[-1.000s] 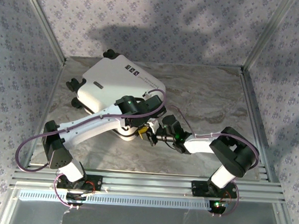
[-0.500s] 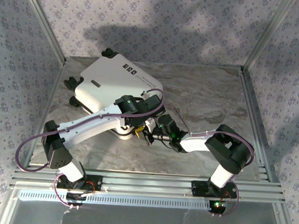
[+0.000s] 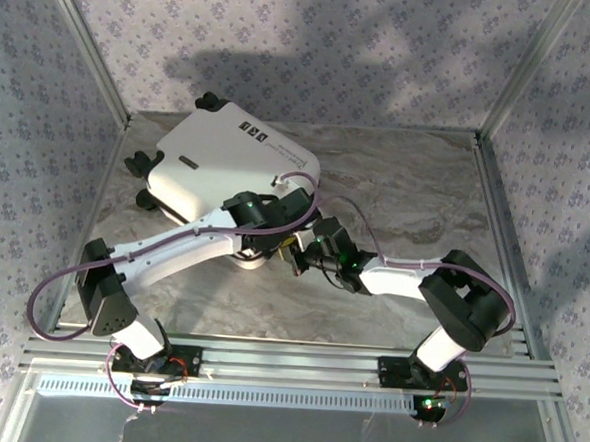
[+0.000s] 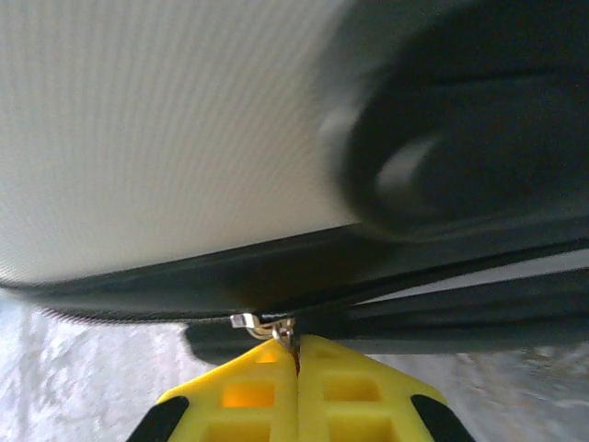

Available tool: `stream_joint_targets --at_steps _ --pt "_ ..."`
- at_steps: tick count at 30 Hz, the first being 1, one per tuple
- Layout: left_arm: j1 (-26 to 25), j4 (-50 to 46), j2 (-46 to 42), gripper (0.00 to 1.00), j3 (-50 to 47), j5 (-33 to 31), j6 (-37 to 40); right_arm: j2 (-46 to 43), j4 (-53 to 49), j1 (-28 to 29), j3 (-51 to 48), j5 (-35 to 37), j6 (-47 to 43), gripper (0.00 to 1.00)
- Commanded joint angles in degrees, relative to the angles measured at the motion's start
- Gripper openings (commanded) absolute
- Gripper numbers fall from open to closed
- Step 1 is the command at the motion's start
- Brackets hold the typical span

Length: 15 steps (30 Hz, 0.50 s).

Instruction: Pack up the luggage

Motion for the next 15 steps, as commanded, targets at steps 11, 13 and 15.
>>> stream_joint_targets --at_steps 11,13,15 --pt "1.77 -5.22 -1.23 0.68 -5.84 5.85 1.03 3.17 -8.58 -13.61 8.56 4.64 1.27 0.0" --pt "1.98 -5.28 -1.49 0.68 -6.15 5.87 1.1 4.8 -9.68 -15.83 10.7 3.22 0.93 0.0" --pt "2.24 -5.11 -1.85 0.68 -6.45 5.85 1.1 6.81 -10.83 -18.39 12.91 1.83 0.65 0.0"
